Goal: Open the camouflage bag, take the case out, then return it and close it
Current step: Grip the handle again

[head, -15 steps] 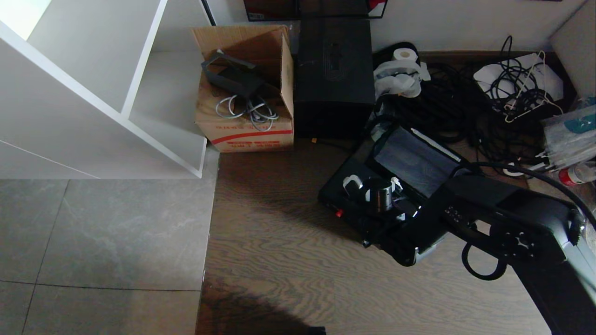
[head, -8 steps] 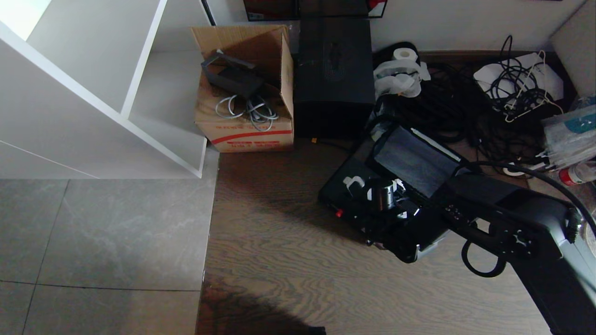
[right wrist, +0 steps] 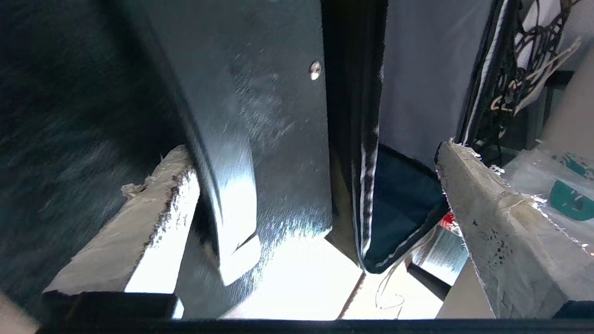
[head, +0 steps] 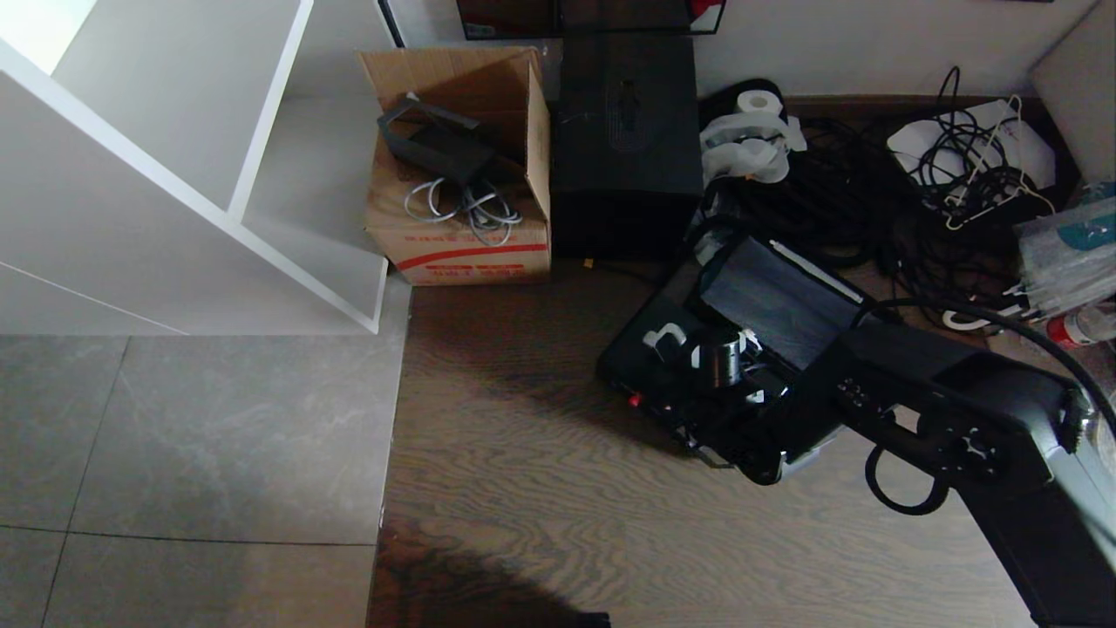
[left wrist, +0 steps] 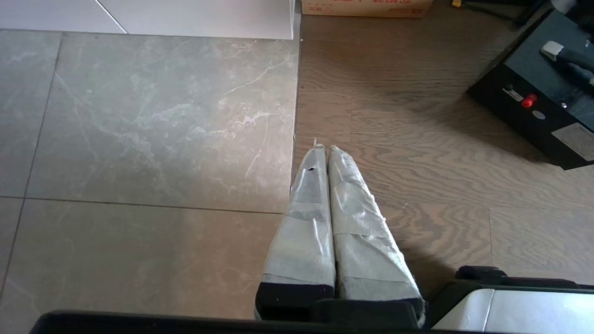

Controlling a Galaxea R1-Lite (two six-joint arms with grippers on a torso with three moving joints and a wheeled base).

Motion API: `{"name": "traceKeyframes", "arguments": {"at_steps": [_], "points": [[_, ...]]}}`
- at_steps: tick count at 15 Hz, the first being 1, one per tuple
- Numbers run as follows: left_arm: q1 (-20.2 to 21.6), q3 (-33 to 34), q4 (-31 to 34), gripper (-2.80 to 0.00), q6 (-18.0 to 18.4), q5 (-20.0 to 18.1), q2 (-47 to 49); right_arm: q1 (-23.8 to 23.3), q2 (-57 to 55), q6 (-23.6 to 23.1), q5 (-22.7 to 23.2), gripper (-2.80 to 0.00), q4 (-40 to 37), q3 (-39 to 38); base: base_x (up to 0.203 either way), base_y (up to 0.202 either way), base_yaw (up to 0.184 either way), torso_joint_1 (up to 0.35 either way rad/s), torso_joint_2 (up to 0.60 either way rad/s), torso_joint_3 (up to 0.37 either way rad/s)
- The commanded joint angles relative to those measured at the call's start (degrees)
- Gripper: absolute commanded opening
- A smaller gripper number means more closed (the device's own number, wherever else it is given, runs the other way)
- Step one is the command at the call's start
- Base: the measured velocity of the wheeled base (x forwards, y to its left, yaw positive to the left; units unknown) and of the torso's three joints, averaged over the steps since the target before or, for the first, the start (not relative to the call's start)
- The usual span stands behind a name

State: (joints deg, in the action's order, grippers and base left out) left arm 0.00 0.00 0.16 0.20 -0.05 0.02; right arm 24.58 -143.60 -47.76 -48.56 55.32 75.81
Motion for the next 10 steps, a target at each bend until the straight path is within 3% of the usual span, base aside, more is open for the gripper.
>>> {"name": "traceKeyframes", "arguments": {"at_steps": [1, 7, 8, 10], "points": [[0.0, 0.0, 0.0, -2.80, 0.0, 0.0, 0.0, -0.8, -1.1, -0.3, -0.4, 0.00, 0.9, 2.4, 0.000, 0.000, 0.000, 0.000, 0.00, 0.000], [0.0, 0.0, 0.0, -2.80, 0.0, 0.0, 0.0, -4.4, -2.0, -2.9, -0.8, 0.00, 0.9, 4.7, 0.000, 0.000, 0.000, 0.000, 0.00, 0.000], [0.0, 0.0, 0.0, -2.80, 0.0, 0.0, 0.0, -4.5, -2.1, -2.9, -0.7, -2.80, 0.8, 4.5, 0.000, 0.000, 0.000, 0.000, 0.00, 0.000], [0.0, 0.0, 0.0, -2.80, 0.0, 0.0, 0.0, -4.4, -2.5, -2.7, -0.9, -2.80, 0.5, 4.6, 0.000, 0.000, 0.000, 0.000, 0.00, 0.000]]}}
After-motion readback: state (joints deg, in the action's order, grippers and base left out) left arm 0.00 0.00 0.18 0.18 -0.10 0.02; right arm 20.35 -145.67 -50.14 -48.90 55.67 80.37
